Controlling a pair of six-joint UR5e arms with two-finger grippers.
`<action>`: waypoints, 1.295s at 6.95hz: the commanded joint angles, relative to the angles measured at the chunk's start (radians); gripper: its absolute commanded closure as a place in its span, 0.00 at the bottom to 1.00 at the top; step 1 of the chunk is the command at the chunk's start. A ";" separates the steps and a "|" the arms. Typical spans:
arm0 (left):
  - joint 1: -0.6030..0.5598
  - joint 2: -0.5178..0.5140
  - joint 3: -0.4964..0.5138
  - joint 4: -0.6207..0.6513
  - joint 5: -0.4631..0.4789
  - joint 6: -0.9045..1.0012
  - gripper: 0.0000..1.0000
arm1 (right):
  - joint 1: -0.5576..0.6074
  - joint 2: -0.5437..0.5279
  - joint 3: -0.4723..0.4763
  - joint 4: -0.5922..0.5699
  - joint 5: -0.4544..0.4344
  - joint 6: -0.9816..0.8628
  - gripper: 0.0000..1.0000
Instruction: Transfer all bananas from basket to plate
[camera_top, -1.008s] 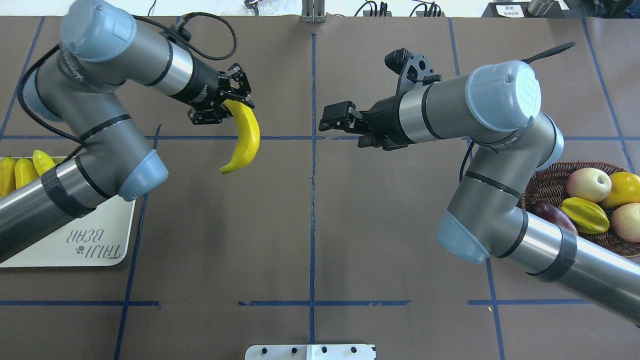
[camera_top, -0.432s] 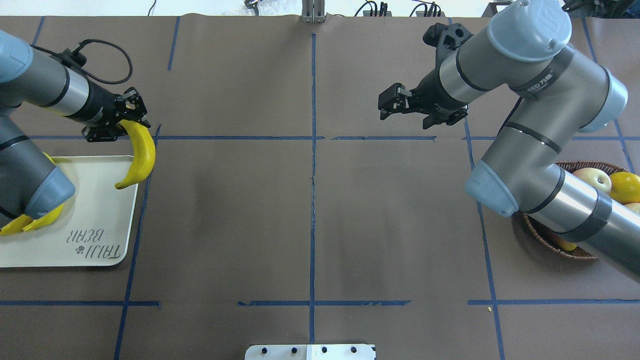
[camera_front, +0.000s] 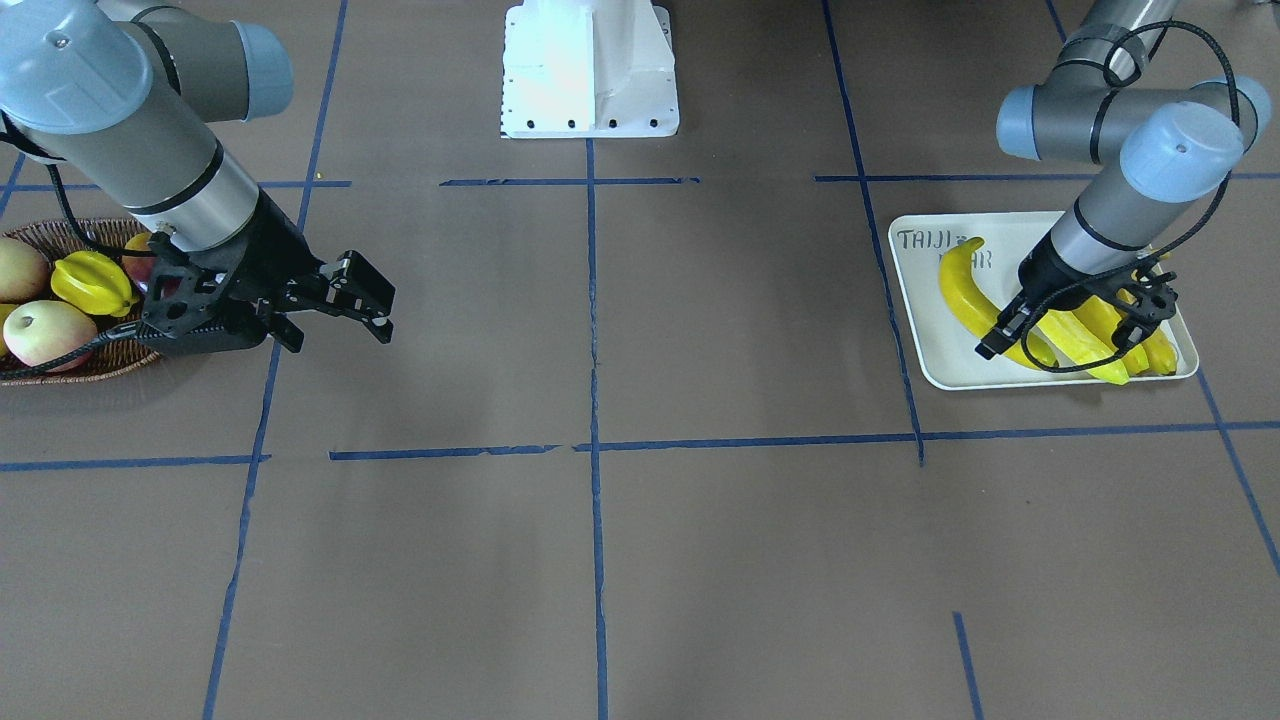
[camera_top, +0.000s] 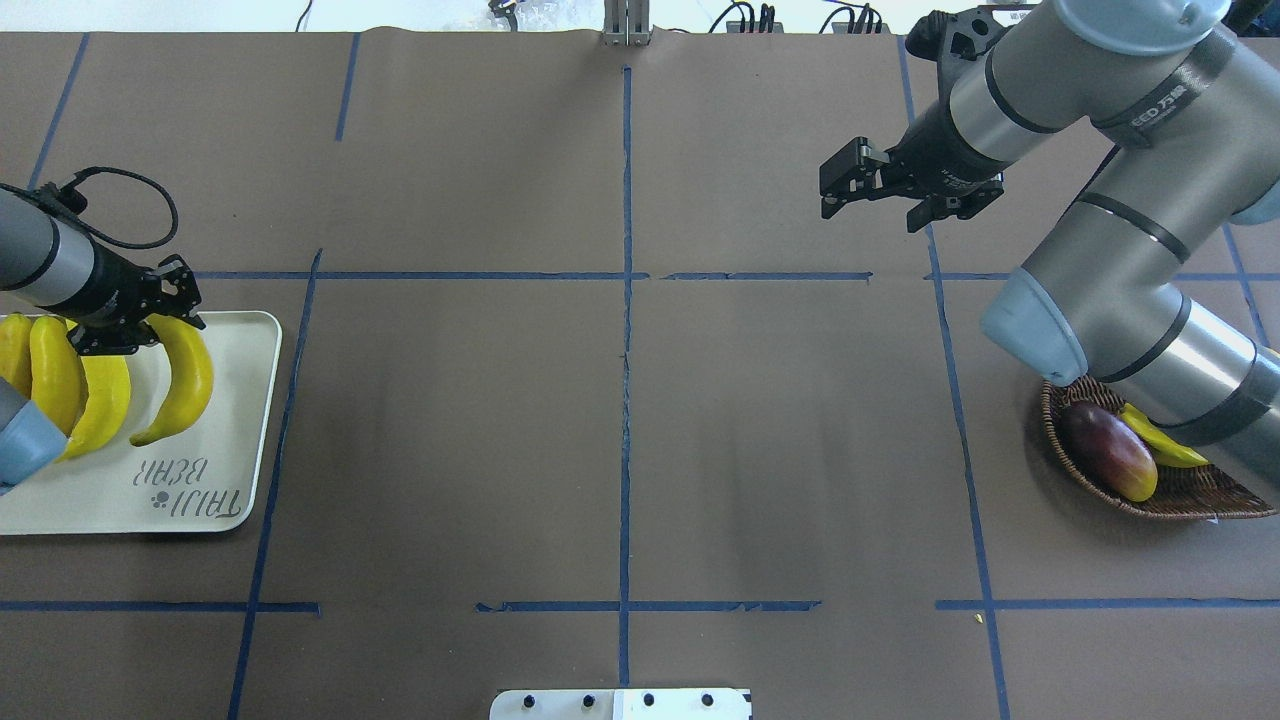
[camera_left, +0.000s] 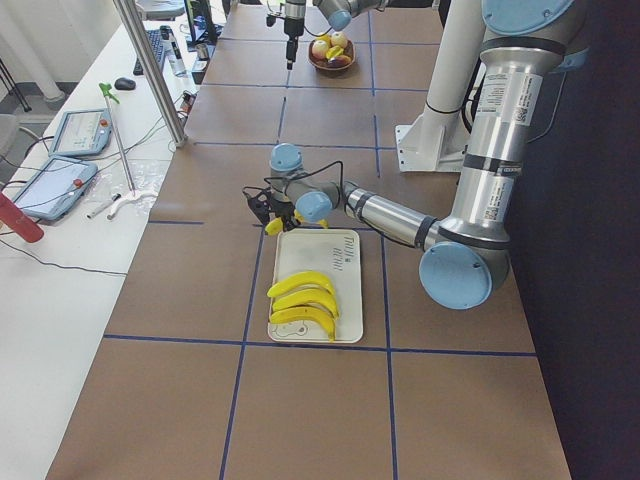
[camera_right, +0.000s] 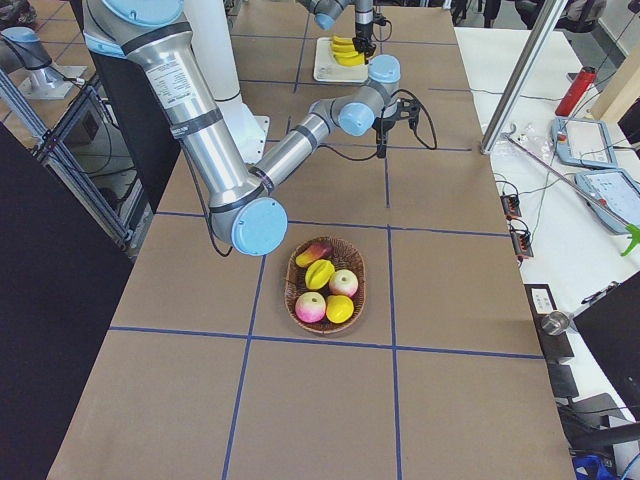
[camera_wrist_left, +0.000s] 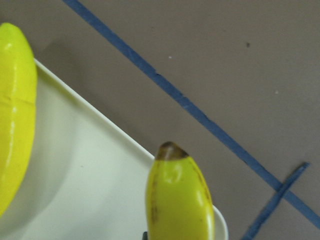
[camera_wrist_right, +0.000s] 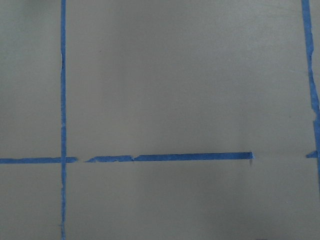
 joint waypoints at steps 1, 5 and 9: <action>0.000 0.014 0.030 -0.004 0.002 0.029 0.94 | 0.003 -0.002 0.001 -0.002 0.001 -0.005 0.00; -0.032 0.006 0.079 -0.005 0.031 0.177 0.05 | 0.000 -0.002 0.004 0.000 0.000 -0.003 0.00; -0.239 0.009 0.061 0.010 -0.175 0.390 0.00 | 0.026 -0.014 0.004 -0.003 0.015 -0.005 0.00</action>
